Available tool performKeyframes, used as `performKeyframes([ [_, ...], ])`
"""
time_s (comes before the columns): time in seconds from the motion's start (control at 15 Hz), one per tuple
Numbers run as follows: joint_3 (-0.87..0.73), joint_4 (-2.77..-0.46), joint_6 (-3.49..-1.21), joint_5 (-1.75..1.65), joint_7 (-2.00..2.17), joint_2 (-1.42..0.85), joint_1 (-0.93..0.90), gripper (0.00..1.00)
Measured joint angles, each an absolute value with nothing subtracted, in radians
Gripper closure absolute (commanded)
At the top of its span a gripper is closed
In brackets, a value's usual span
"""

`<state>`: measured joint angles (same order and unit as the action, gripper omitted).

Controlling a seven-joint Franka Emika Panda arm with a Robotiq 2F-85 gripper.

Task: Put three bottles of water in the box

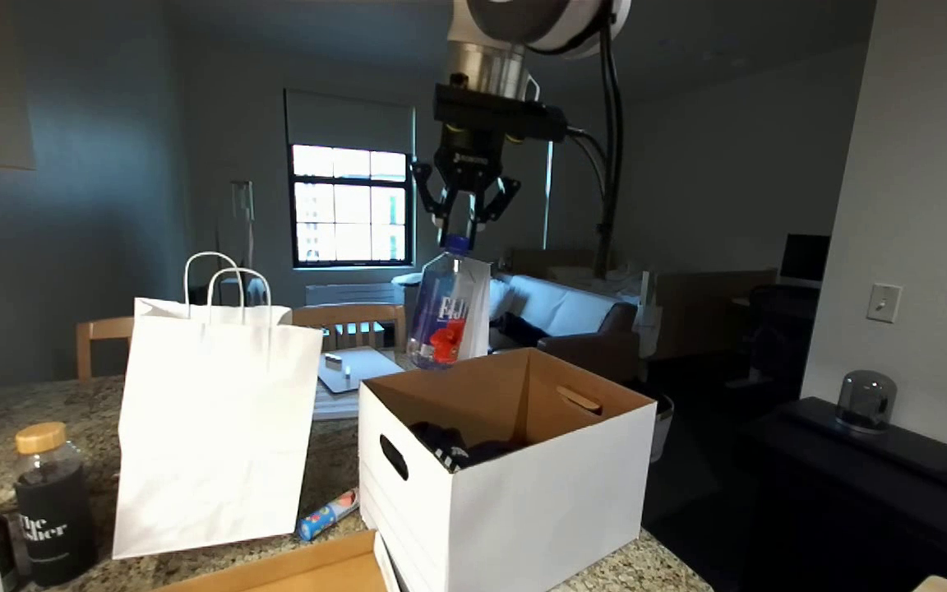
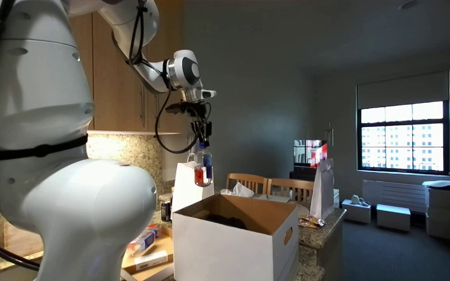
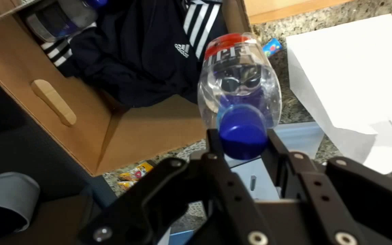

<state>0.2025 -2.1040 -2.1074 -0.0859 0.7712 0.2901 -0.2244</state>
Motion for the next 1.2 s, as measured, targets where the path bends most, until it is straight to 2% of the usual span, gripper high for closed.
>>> performKeyframes([
  [0.53, 0.203, -2.325, -2.13, -0.086, 0.771, 0.325, -0.157, 0.89],
  [1.2, 0.261, -2.35, -2.155, -0.087, 0.772, 0.282, -0.16, 0.89],
])
